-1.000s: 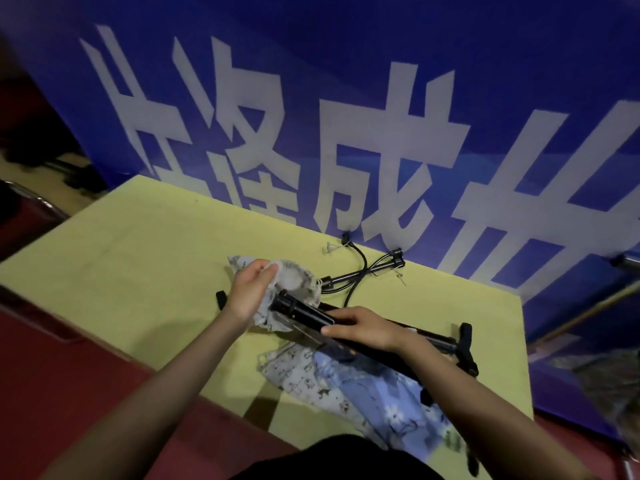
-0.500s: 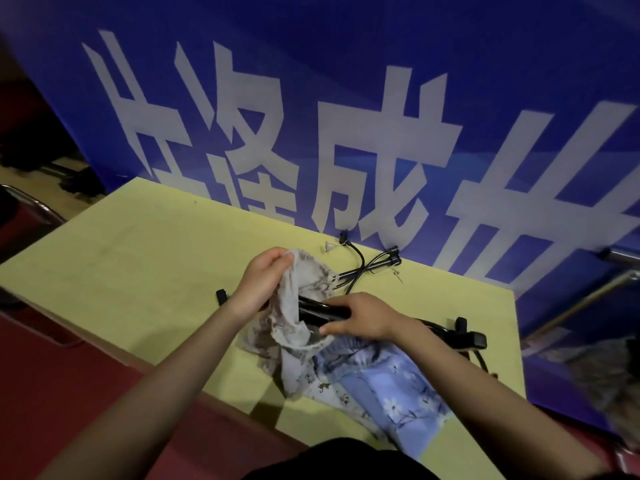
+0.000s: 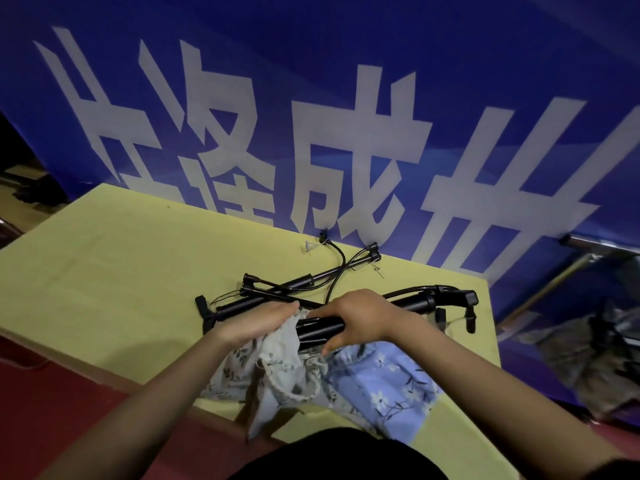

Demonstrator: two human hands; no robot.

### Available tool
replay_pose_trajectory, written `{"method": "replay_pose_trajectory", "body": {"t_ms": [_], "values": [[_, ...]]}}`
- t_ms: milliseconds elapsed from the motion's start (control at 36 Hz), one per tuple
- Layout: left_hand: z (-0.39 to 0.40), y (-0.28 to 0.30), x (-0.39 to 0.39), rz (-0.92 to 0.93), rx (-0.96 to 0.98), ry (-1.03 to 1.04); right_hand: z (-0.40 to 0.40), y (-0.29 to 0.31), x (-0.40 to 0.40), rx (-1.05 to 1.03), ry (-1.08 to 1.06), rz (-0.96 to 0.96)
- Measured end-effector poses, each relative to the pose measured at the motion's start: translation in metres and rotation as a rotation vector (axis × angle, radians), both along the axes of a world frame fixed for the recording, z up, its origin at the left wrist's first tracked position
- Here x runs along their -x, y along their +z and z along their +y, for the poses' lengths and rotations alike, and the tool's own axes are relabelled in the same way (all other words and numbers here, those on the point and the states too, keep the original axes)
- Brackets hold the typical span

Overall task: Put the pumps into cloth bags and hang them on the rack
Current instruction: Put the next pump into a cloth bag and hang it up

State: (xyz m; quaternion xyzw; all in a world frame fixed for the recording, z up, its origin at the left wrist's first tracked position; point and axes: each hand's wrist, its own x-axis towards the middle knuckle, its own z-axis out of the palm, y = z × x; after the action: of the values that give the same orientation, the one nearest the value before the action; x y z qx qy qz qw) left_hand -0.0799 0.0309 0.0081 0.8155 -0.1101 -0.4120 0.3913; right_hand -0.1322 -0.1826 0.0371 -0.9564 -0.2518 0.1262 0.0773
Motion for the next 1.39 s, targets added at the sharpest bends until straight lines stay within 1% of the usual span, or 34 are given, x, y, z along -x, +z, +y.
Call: {"method": "replay_pose_trajectory", "body": {"t_ms": [83, 139, 222, 278, 333, 361, 389, 528, 639, 722, 806, 833, 889, 944, 972, 1000, 1028, 1056, 1083, 1111, 1167, 1222, 1278, 1333, 1389], "values": [[-0.001, 0.004, 0.002, -0.009, -0.056, -0.089, -0.002, 0.001, -0.002, 0.018, 0.011, -0.009], [-0.004, 0.010, 0.003, 0.005, -0.053, -0.152, -0.004, 0.002, -0.003, 0.029, 0.012, -0.011], [-0.005, 0.015, 0.001, 0.133, -0.038, -0.189, -0.006, 0.006, -0.003, 0.037, 0.020, -0.040], [-0.003, 0.011, -0.004, 0.306, 0.010, -0.170, -0.006, 0.008, -0.004, 0.047, 0.047, -0.079], [-0.003, 0.010, -0.004, 0.360, 0.033, -0.197, -0.007, 0.008, -0.005, 0.046, 0.070, -0.127], [-0.003, 0.009, -0.003, 0.371, 0.041, -0.178, -0.008, 0.007, -0.007, 0.040, 0.079, -0.151], [-0.002, 0.008, -0.002, 0.371, 0.035, -0.173, -0.009, 0.007, -0.008, 0.029, 0.085, -0.176], [-0.004, -0.010, 0.003, 0.329, 0.129, -0.118, -0.022, 0.009, -0.016, -0.052, 0.073, -0.262], [-0.016, -0.006, 0.010, 0.218, 0.232, -0.108, -0.034, 0.005, -0.022, -0.039, 0.082, -0.276], [-0.019, -0.012, 0.007, 0.151, 0.289, -0.031, -0.042, 0.001, -0.023, -0.081, 0.065, -0.405], [-0.025, -0.018, 0.004, 0.088, 0.332, 0.037, -0.050, -0.002, -0.019, -0.164, -0.041, -0.604], [-0.030, -0.014, 0.004, 0.055, 0.344, 0.050, -0.051, -0.005, -0.016, -0.200, -0.095, -0.657], [-0.037, -0.007, 0.004, 0.000, 0.337, 0.085, -0.052, -0.013, -0.008, -0.327, -0.228, -0.702], [-0.040, -0.002, 0.001, -0.056, 0.343, 0.104, -0.051, -0.020, 0.000, -0.542, -0.462, -0.670], [-0.041, 0.000, 0.001, -0.083, 0.352, 0.120, -0.050, -0.020, 0.002, -0.694, -0.628, -0.600], [-0.042, 0.002, 0.002, -0.103, 0.354, 0.125, -0.050, -0.016, 0.002, -0.877, -0.800, -0.483], [-0.042, 0.001, 0.001, -0.118, 0.365, 0.138, -0.050, -0.007, 0.001, -1.086, -0.948, -0.317], [-0.044, 0.002, 0.001, -0.130, 0.347, 0.132, -0.052, 0.000, -0.003, -1.284, -1.048, -0.146], [-0.044, 0.001, 0.000, -0.146, 0.335, 0.121, -0.059, 0.005, -0.009, -1.433, -1.100, -0.017], [-0.045, 0.003, 0.001, -0.159, 0.311, 0.113, -0.065, 0.013, -0.014, -1.521, -1.110, 0.053], [-0.045, 0.002, -0.001, -0.153, 0.300, 0.090, -0.076, 0.025, -0.025, -1.574, -1.074, 0.097], [-0.046, -0.002, -0.002, -0.172, 0.285, 0.038, -0.077, 0.039, -0.032, -1.613, -1.056, 0.104], [-0.048, 0.001, 0.001, -0.173, 0.263, 0.032, -0.075, 0.050, -0.037, -1.698, -1.054, 0.110], [-0.052, 0.003, 0.004, -0.154, 0.250, 0.030, -0.075, 0.054, -0.040, -1.756, -1.044, 0.080], [-0.053, 0.007, 0.008, -0.184, 0.206, 0.004, -0.072, 0.055, -0.041, -1.824, -1.009, 0.045]]}}
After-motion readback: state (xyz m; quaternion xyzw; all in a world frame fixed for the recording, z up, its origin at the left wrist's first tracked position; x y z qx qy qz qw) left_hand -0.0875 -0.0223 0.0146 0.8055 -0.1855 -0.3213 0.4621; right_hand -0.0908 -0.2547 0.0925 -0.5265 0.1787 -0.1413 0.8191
